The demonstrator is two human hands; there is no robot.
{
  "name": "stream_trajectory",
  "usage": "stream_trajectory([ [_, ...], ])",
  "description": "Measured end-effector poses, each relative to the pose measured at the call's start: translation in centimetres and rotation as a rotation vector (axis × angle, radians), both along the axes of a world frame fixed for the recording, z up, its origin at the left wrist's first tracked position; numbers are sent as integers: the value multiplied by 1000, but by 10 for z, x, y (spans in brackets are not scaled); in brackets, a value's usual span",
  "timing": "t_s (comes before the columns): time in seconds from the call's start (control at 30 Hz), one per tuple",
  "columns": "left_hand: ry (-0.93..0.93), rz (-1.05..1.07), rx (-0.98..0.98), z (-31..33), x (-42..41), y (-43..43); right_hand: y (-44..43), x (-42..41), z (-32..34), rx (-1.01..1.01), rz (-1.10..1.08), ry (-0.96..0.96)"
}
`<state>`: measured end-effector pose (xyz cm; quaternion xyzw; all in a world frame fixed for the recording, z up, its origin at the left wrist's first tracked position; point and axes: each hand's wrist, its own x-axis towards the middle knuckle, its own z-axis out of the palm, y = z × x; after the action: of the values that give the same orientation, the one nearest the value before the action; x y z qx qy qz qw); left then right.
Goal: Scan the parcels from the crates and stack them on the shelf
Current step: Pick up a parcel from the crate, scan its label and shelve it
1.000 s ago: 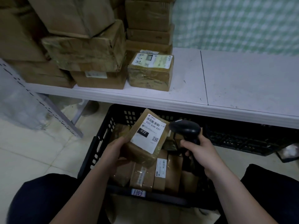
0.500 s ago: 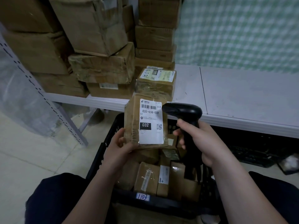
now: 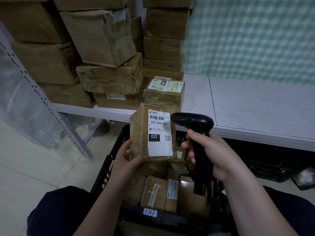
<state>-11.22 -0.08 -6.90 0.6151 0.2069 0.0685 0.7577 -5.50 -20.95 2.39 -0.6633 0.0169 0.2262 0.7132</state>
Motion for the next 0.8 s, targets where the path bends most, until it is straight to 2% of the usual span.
stream_trajectory([
  [0.1,-19,-33,-65,10,2,-2,-1,1,4,49,-58,-14],
  [0.23,-29,-141,-61,35,16,-6,-5,8,12,79,-175,-73],
  [0.47,16,-41,-270,98,73,-34,-17,34,29,108,-332,-135],
  [0.8,63,-8,-157,161,180,-53,-21,111,53,107,-371,-151],
])
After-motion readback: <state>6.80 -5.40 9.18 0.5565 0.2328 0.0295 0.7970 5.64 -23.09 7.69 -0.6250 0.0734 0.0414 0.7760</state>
